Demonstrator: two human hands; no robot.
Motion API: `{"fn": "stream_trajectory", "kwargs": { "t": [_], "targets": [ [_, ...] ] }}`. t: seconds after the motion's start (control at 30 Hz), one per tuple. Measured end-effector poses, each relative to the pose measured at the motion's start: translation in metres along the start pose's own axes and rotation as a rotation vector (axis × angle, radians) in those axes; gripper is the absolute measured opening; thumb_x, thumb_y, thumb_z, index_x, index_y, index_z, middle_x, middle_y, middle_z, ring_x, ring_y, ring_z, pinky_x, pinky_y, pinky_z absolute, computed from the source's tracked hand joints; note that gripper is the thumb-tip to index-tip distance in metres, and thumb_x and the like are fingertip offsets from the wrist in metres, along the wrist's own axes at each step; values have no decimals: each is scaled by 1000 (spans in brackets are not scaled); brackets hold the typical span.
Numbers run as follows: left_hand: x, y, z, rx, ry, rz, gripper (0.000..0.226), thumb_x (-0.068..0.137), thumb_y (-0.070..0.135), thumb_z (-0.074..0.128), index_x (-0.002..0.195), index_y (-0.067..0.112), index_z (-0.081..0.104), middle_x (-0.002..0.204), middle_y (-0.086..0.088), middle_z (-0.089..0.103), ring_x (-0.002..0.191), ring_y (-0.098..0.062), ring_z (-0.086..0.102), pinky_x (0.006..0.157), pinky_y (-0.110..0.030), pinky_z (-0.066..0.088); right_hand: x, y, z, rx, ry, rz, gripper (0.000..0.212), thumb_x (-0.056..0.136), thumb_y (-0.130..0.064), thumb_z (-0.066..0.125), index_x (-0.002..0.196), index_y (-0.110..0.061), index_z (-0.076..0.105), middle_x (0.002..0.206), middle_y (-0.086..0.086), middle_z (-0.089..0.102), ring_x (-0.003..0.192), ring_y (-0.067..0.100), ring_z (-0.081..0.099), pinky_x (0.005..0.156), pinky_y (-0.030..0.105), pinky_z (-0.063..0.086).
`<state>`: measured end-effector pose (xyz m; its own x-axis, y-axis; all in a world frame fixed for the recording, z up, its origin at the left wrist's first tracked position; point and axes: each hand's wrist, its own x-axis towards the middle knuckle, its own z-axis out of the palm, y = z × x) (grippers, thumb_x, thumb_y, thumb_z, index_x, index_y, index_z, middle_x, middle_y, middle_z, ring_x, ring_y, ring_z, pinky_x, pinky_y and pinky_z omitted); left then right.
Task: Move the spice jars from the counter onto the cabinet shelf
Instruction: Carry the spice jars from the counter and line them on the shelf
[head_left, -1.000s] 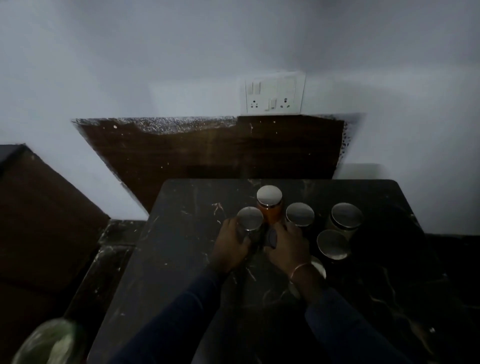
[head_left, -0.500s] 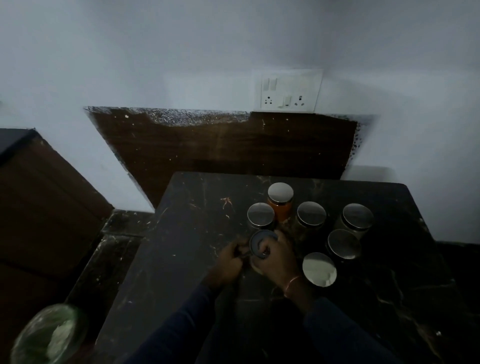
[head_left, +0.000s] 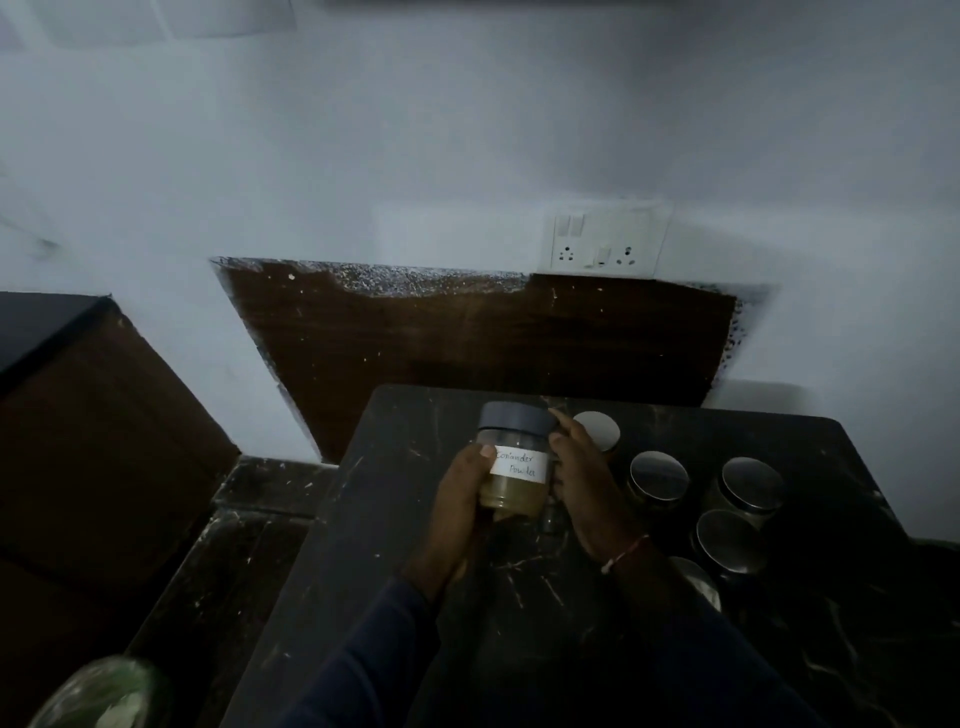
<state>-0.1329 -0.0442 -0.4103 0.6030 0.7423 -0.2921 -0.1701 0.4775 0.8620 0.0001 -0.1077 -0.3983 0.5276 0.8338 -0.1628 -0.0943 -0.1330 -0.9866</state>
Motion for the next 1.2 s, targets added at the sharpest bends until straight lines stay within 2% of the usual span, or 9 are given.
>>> {"fn": "stream_trajectory", "kwargs": {
  "t": [0.17, 0.33, 0.43, 0.57, 0.7, 0.83, 0.9, 1.1, 1.2],
  "targets": [
    [-3, 17, 9, 174, -50, 119, 39, 91, 41, 52, 127, 25, 54, 122, -10, 65, 109, -30, 64, 93, -49, 53, 4, -9, 6, 120, 13, -9, 47, 101, -35, 41, 147, -37, 31, 133, -2, 51, 115, 17, 59, 92, 41, 54],
    [2, 48, 12, 357, -148, 235, 65, 92, 42, 53, 149, 33, 23, 135, -3, 53, 111, -14, 64, 85, -32, 56, 12, -48, 14, 20, 38, -58, 51, 102, -38, 38, 151, -34, 22, 132, 5, 50, 98, 17, 62, 69, 28, 52],
    [0, 99, 23, 550, -210, 357, 86, 83, 34, 70, 150, 32, 16, 135, 5, 53, 113, -6, 61, 90, -27, 54, 18, -97, 14, -6, 45, -201, 49, 101, -36, 43, 148, -35, 30, 139, 3, 48, 108, 18, 61, 90, 41, 55],
    [2, 209, 49, 818, -263, 591, 82, 81, 17, 74, 144, 34, 25, 123, 11, 61, 105, 0, 64, 80, -14, 52, 24, -192, 12, -34, -99, -506, 37, 100, -26, 50, 134, -41, 45, 131, -2, 57, 114, 13, 62, 96, 36, 54],
    [-11, 320, 89, 1039, -110, 921, 118, 73, 39, 78, 150, 36, -11, 111, 25, 54, 95, 22, 54, 76, -1, 44, 25, -316, 19, -227, -109, -828, 35, 91, -38, 61, 123, -44, 47, 122, -8, 61, 111, 11, 63, 93, 35, 56],
    [-20, 418, 125, 976, -71, 1181, 121, 70, 36, 80, 149, 41, -11, 113, 26, 52, 90, 19, 58, 73, -2, 46, 28, -430, 28, -284, -88, -1030, 35, 89, -41, 64, 122, -34, 51, 118, -3, 63, 105, 14, 66, 84, 30, 58],
    [-13, 461, 138, 975, -53, 1245, 119, 70, 36, 81, 149, 43, -8, 116, 17, 57, 90, 12, 62, 74, -6, 49, 39, -475, 32, -249, -120, -1065, 37, 87, -39, 66, 121, -29, 55, 117, 3, 65, 109, 22, 65, 88, 39, 58],
    [36, 521, 146, 1106, 20, 1225, 118, 72, 43, 80, 151, 36, -8, 105, 5, 63, 88, -9, 64, 64, -7, 50, 101, -530, 47, -320, -74, -1000, 25, 91, -22, 66, 113, -12, 58, 107, 19, 68, 103, 38, 67, 90, 54, 54],
    [73, 534, 143, 1137, -6, 1156, 119, 72, 43, 80, 151, 35, -9, 130, 1, 54, 104, -11, 57, 83, -18, 48, 135, -533, 54, -424, 9, -975, 23, 88, -27, 66, 108, -17, 60, 105, 12, 69, 97, 30, 69, 88, 54, 55]
  ]
}}
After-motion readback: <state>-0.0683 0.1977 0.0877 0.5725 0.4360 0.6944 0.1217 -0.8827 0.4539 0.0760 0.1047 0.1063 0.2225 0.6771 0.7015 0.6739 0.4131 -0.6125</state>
